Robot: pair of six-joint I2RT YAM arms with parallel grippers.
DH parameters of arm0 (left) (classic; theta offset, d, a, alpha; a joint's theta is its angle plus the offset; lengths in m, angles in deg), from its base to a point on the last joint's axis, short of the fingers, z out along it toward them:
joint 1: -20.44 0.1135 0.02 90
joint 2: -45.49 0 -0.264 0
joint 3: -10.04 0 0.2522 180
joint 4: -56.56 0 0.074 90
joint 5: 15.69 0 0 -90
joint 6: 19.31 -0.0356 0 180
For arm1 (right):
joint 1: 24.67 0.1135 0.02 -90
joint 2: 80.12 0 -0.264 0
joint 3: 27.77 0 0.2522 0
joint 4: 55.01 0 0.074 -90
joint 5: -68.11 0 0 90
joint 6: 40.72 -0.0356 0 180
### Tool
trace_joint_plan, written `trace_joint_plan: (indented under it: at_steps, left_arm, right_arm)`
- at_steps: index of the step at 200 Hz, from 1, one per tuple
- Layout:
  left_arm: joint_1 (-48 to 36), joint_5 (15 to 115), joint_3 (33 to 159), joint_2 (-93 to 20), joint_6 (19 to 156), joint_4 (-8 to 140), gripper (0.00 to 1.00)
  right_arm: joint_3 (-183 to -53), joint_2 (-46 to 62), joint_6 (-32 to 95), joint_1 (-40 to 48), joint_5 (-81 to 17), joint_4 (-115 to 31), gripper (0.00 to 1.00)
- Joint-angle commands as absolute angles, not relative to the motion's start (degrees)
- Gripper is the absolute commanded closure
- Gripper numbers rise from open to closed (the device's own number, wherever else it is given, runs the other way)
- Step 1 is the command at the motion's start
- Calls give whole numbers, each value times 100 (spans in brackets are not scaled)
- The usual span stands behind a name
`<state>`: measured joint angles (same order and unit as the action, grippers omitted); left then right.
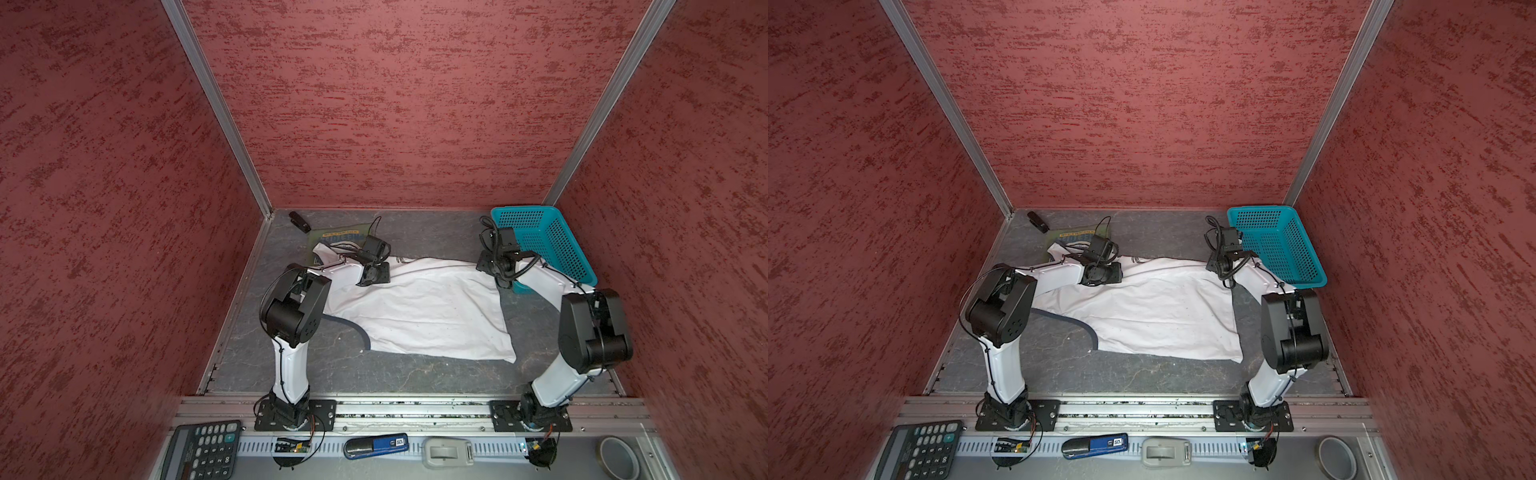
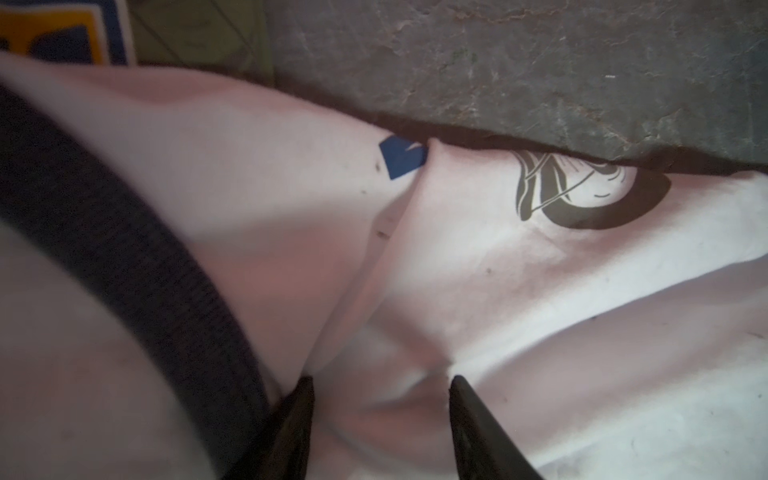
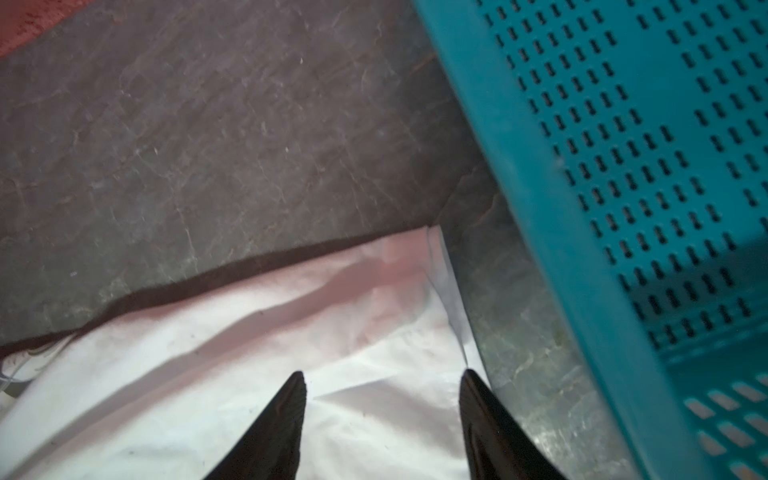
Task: Fold and stack the tank tops
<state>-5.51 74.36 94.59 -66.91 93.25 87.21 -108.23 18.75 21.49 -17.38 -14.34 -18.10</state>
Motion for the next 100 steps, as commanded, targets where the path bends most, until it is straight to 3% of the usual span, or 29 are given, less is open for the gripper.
trace_joint_plan:
  at_steps: [1, 47, 100]
  left_arm:
    - [-414, 7574, 9414, -6673, 9482, 8864, 46]
    - [-258, 7609, 9309, -6613, 9565, 8902, 46]
    - [-250, 7604, 9313, -6604, 9566, 8873, 45]
  right_arm:
    - [-11089, 2335, 2055, -1823, -1230, -1784, 36]
    - [-11282, 2700, 2105, -1825, -1189, -1793, 37]
    - [-11269, 2819, 2213, -1838, -1472, -1931, 57]
